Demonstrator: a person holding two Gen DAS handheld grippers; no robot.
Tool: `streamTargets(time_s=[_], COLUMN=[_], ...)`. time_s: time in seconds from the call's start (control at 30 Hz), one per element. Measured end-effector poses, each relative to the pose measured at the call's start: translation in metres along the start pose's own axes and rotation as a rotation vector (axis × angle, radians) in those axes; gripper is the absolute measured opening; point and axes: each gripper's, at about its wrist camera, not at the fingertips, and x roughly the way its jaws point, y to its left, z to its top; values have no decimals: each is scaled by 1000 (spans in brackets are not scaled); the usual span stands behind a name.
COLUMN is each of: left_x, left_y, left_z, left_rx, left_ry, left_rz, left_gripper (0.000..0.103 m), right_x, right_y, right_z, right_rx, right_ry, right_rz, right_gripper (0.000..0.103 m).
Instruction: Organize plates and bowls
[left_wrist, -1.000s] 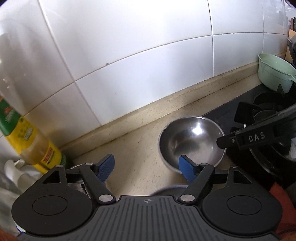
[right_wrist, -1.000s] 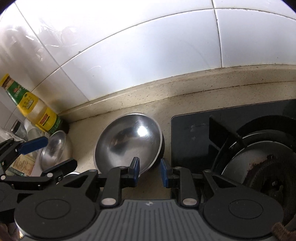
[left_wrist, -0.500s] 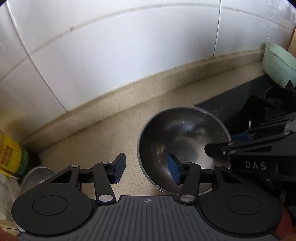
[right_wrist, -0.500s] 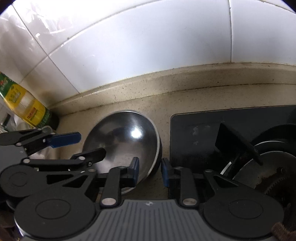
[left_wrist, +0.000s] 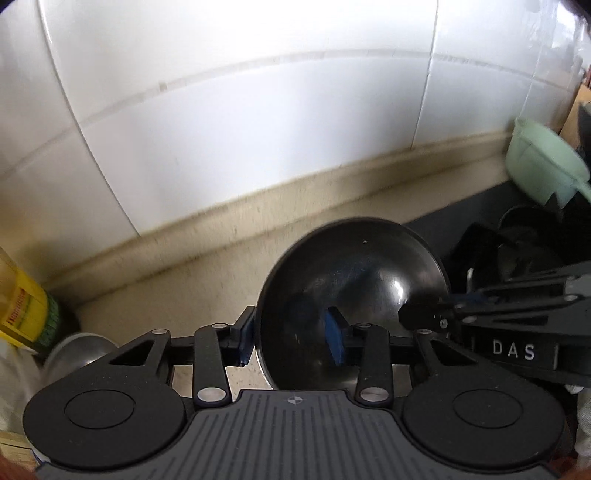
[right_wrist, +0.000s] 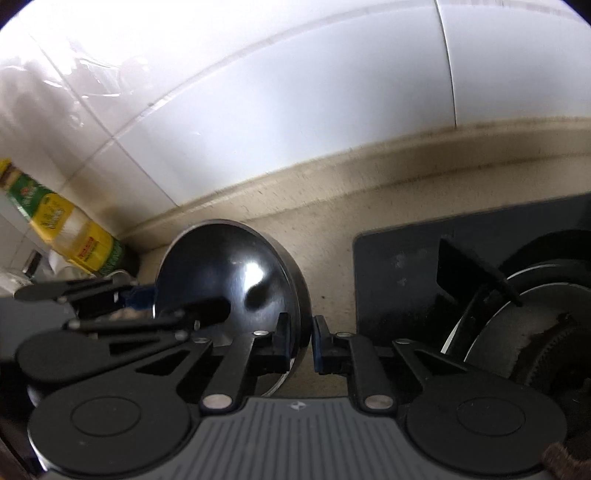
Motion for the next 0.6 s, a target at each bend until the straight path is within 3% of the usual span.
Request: streamTargets(time_s=[0.43, 0.6], left_x=[-78, -103], left_y=[-8, -2], left_z=[-16, -32], left_rx=[20, 9], left_ry=[-123, -154], left_rz=[4, 15], left_gripper=[54, 54], right_x=[-72, -85], right_y=[32, 49], right_z=[-20, -31], right_rx=[-42, -73], right_ry=[-116, -106], right_rz=[28, 41], right_gripper=[13, 13])
